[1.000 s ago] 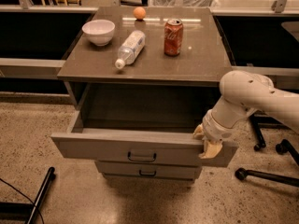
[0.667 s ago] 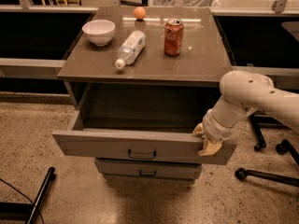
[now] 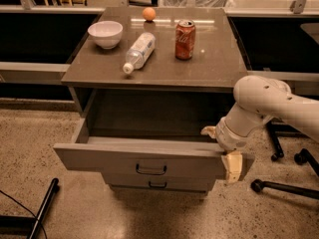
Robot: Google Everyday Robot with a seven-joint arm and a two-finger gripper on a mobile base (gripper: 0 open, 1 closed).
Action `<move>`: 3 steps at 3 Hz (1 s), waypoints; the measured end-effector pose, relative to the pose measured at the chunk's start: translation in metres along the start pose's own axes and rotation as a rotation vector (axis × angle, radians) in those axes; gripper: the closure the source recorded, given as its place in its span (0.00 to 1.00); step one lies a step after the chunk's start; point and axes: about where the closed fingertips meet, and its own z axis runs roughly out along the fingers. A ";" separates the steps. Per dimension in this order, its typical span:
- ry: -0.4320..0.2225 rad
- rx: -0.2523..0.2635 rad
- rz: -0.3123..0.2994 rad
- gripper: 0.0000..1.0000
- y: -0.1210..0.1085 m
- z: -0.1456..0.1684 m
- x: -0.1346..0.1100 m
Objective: Open top drawer
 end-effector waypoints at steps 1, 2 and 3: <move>0.000 0.000 0.000 0.00 0.000 0.000 0.000; -0.005 -0.028 0.014 0.00 0.015 0.005 -0.002; -0.013 -0.047 0.020 0.16 0.042 0.005 -0.013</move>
Offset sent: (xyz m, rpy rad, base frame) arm -0.0386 -0.0008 -0.0071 -0.0037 0.0727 -0.0168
